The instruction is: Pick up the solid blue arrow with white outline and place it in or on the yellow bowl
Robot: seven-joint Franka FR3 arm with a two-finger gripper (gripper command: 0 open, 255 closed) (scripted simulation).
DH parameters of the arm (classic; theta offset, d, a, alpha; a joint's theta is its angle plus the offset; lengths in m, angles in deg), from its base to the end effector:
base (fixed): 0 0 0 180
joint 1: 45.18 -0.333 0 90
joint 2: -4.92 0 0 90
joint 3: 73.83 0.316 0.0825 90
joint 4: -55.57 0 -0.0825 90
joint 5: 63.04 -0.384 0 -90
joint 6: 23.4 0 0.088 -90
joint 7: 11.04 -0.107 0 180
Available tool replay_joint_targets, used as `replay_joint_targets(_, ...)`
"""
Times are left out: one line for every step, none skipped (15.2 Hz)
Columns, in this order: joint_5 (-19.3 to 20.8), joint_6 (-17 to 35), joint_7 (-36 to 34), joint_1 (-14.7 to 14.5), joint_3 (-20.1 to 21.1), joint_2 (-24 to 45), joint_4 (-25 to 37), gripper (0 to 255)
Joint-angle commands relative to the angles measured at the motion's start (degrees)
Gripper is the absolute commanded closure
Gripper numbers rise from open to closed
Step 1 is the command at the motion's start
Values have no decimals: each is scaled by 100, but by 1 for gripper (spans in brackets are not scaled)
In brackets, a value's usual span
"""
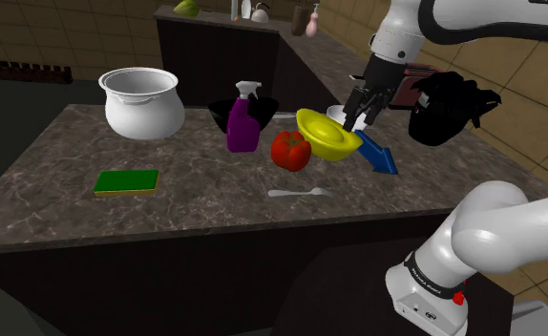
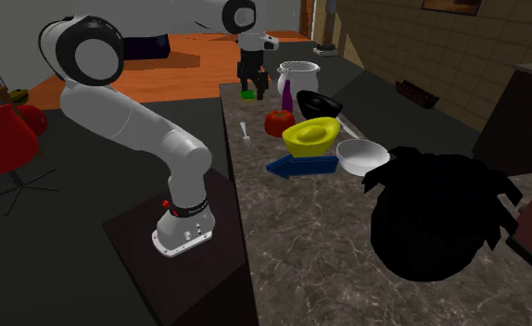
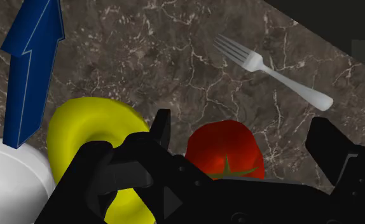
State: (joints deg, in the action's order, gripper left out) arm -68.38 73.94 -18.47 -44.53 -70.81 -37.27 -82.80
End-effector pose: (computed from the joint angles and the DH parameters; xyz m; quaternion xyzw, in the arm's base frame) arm 0.3293 0.0259 0.5578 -0.9980 0.0562 -0.0076 0.0293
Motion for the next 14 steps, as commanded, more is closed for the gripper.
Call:
replay_joint_targets(0, 0, 0, 0, 0, 0, 0, 0)
replay_joint_targets(52, 60, 30, 78, -87, 66, -41, 0)
replay_joint_targets(104, 121, 59, 157, -173, 135, -80, 0)
replay_joint_targets(156, 182, 88, 235, -260, 208, -114, 0)
replay_joint_targets(207, 244, 117, 313, -347, 284, -146, 0)
replay_joint_targets(259, 306, 145, 392, -434, 363, -174, 0)
replay_joint_targets(310, 369, 174, 471, -521, 447, -199, 0)
replay_joint_targets(361, 433, 202, 549, -608, 533, -220, 0)
replay_joint_targets(411, 496, 230, 627, -695, 623, -238, 0)
replay_joint_targets(460, 560, 257, 704, -783, 716, -252, 0)
replay_joint_targets(509, 624, 284, 781, -870, 812, -263, 0)
replay_joint_targets(555, 689, 311, 858, -957, 912, -270, 0)
replay_joint_targets(602, 753, 338, 934, -1045, 1015, -274, 0)
replay_joint_targets(646, 817, 365, 1009, -1132, 1120, -274, 0)
